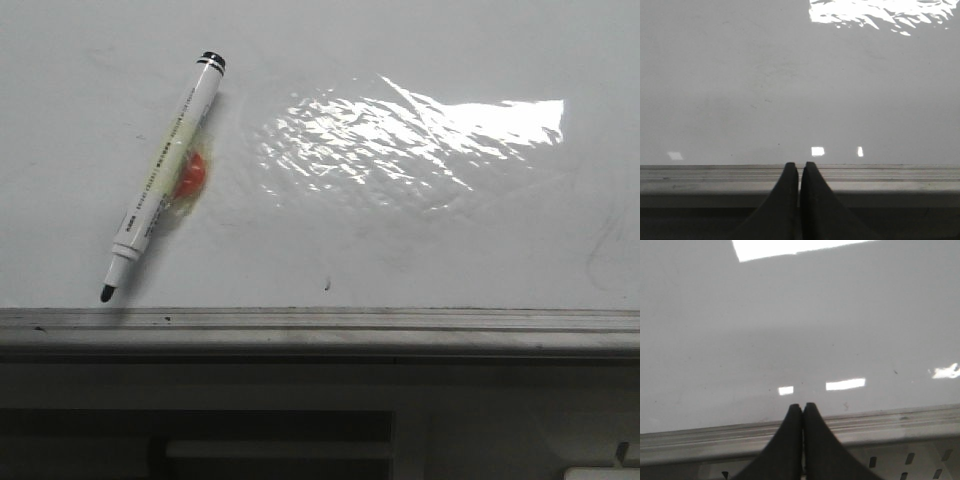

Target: Write number 9 on whiteboard

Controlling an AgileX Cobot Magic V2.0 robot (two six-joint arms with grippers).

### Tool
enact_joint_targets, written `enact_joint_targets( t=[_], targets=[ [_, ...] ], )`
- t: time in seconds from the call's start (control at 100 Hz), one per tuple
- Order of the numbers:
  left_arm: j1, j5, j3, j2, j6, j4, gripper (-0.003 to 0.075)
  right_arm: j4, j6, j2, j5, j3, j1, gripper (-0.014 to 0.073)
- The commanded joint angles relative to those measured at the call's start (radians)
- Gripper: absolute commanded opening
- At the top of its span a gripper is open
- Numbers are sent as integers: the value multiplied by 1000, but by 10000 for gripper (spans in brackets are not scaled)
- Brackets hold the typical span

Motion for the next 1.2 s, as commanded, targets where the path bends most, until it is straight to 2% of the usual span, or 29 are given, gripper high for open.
enact_joint_targets(
  t=[0.0, 0.62, 0.81, 0.99, 1.19],
  targets=[
    [-8, -44, 18, -30, -2, -12, -20, -11, -5, -16, -14, 28, 1, -62],
    [-8, -47, 18, -30, -2, -12, -20, -11, -5, -16, -14, 28, 1, -62],
    [-8, -140, 18, -28, -2, 199, -20, -16, -5, -16, -14, 28, 1, -62],
    [-8, -157, 18, -28, -5, 211, -20, -37, -5, -16, -16, 28, 1, -62],
    [-9, -157, 18, -28, -5, 207, -20, -37, -5, -16, -150, 28, 1, -62]
  ],
)
